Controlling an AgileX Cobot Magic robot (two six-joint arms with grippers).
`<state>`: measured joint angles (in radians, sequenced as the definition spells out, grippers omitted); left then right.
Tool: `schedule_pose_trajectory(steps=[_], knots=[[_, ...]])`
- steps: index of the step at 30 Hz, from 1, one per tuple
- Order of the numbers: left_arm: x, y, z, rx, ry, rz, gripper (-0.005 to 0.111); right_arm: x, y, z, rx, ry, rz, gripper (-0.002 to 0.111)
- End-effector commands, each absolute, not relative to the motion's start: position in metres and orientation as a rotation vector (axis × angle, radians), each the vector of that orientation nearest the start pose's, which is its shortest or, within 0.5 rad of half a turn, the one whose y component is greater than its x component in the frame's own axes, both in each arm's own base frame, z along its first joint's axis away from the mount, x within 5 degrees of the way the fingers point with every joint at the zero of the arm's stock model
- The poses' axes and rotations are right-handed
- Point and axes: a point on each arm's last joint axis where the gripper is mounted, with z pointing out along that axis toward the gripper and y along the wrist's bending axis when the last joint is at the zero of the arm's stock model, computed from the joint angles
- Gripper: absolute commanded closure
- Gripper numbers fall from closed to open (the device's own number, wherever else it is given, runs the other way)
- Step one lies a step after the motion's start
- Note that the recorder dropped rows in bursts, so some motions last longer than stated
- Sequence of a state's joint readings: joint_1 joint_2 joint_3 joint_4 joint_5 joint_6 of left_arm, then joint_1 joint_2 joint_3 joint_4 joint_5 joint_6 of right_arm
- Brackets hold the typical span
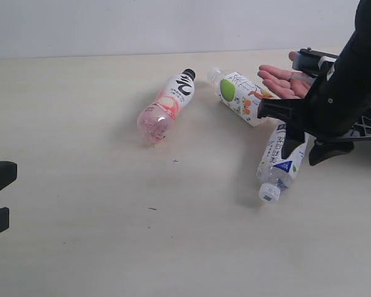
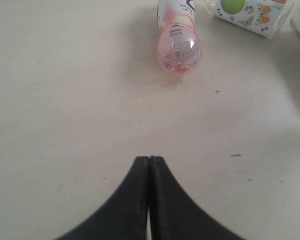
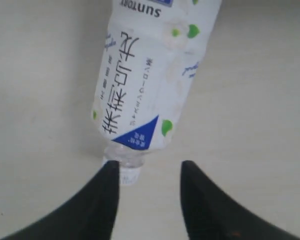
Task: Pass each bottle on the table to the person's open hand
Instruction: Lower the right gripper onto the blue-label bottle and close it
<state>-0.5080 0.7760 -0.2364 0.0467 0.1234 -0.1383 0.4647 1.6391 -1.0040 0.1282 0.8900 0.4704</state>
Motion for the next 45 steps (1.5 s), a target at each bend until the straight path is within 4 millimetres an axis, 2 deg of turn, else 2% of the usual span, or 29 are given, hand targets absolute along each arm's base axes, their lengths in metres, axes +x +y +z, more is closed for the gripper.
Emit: schedule_pose_trajectory(steps=[1, 3, 5, 10, 25, 28, 31, 39, 40, 41, 45], knots=[[0.119, -0.065, 0.209, 0.446, 2.117, -0.338, 0.107, 0.269, 0.145, 0.199, 0.142, 3.000, 0.285, 0.036], [0.119, -0.065, 0.209, 0.446, 2.117, -0.338, 0.107, 0.271, 0.145, 0.200, 0.120, 2.974, 0.270, 0.028], [0.119, -0.065, 0.209, 0.446, 2.117, -0.338, 0.107, 0.274, 0.143, 0.199, 0.102, 2.940, 0.240, 0.028], [0.119, -0.065, 0.209, 0.446, 2.117, -0.338, 0.107, 0.283, 0.143, 0.193, 0.233, 2.885, 0.232, 0.028], [0.119, -0.065, 0.209, 0.446, 2.117, -0.338, 0.107, 0.300, 0.149, 0.137, 0.351, 2.920, 0.159, 0.028], [0.119, -0.065, 0.209, 0.446, 2.117, -0.338, 0.107, 0.304, 0.151, 0.131, 0.356, 2.900, 0.180, 0.031], [0.119, -0.065, 0.209, 0.446, 2.117, -0.338, 0.107, 0.304, 0.151, 0.130, 0.415, 2.890, 0.192, 0.044], [0.119, -0.065, 0.209, 0.446, 2.117, -0.338, 0.107, 0.299, 0.153, 0.129, 0.579, 2.932, 0.224, 0.093], [0.119, -0.065, 0.209, 0.446, 2.117, -0.338, 0.107, 0.296, 0.154, 0.129, 0.618, 2.960, 0.224, 0.104], [0.119, -0.065, 0.209, 0.446, 2.117, -0.338, 0.107, 0.294, 0.153, 0.129, 0.629, 2.978, 0.216, 0.108], [0.119, -0.065, 0.209, 0.446, 2.117, -0.338, 0.107, 0.287, 0.151, 0.129, 0.574, 3.058, 0.160, 0.108]])
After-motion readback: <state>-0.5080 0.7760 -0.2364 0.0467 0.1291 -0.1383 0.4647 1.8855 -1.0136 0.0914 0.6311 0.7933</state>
